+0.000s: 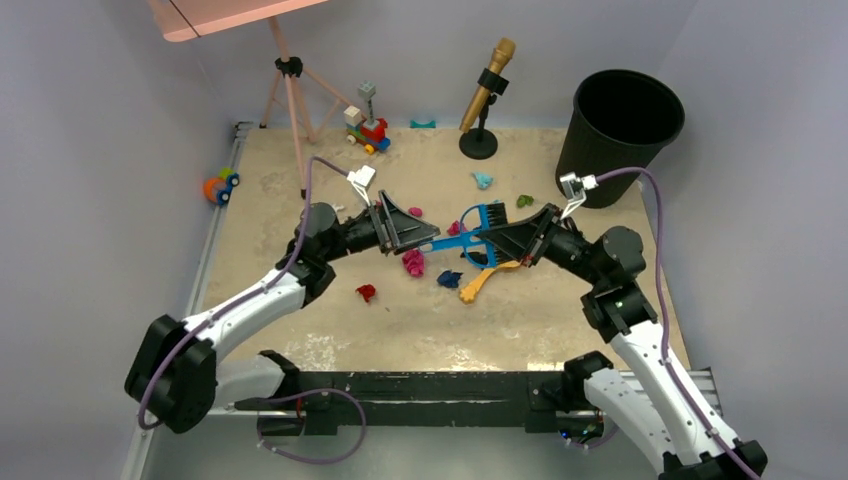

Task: Sweep away the paper scraps from the table

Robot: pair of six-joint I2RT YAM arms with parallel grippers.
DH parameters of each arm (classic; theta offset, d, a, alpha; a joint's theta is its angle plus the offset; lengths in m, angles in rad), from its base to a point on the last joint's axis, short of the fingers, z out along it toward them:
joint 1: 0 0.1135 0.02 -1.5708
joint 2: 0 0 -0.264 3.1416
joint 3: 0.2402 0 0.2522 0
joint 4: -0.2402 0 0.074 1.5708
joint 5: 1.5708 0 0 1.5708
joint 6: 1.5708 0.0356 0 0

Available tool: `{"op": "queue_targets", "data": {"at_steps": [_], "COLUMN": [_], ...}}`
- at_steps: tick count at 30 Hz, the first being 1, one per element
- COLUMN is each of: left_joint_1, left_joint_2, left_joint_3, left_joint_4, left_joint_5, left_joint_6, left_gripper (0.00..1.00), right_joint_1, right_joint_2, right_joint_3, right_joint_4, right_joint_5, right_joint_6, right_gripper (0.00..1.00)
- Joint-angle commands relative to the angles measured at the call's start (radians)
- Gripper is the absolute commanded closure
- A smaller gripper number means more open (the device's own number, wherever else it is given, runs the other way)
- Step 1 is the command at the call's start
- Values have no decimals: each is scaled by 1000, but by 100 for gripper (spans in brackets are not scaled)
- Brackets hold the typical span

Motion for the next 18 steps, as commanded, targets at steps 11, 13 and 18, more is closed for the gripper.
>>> {"op": "queue_targets", "data": {"at_steps": [11,13,18], "left_joint_1": [4,5,1], "left_joint_2": [3,-18,-14], "left_joint_3": [0,8,16], "left_joint_4": [424,370,291], "left_joint_5": [67,78,103], "left_joint_6": [-284,-263,-256], "left_gripper": [23,28,41], "right_joint_1": [-2,-2,-3], "right_joint_2": [33,43,68], "right_joint_3": [-4,1,23], "right_joint_4": [237,237,251], "right_joint_5": [80,81,73], "right_joint_6": [205,205,207], "right_gripper": [100,100,100]}}
